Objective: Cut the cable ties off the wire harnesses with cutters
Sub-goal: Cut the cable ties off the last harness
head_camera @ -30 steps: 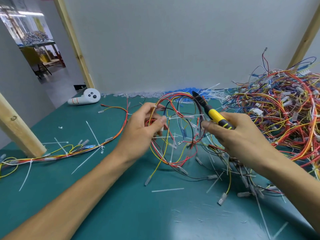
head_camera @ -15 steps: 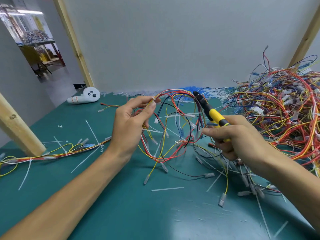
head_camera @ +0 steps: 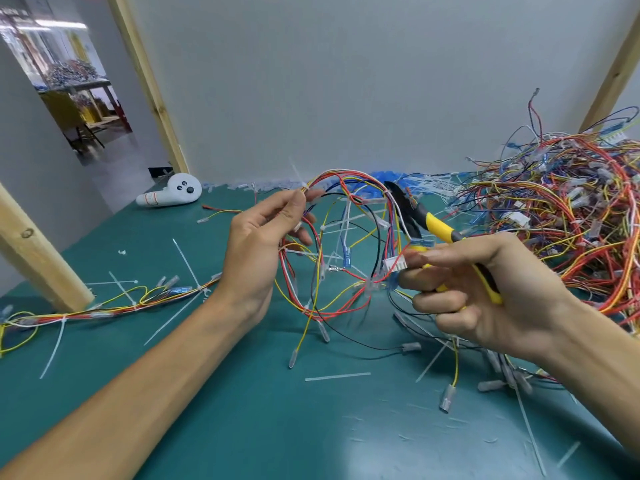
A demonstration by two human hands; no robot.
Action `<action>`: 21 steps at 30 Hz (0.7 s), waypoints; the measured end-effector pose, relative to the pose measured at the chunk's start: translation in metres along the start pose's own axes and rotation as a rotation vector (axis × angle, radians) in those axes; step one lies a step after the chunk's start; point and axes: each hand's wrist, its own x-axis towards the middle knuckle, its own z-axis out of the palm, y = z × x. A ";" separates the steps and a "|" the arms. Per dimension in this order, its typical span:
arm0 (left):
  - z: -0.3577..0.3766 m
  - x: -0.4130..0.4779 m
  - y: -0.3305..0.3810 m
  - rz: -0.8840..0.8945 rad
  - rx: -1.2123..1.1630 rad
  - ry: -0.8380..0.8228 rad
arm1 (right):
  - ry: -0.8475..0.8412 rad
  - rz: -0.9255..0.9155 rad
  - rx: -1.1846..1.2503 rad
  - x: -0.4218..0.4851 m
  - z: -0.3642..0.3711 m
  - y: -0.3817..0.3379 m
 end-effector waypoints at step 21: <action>-0.004 0.000 0.003 0.073 0.138 0.115 | 0.205 -0.122 -0.222 0.016 -0.011 0.011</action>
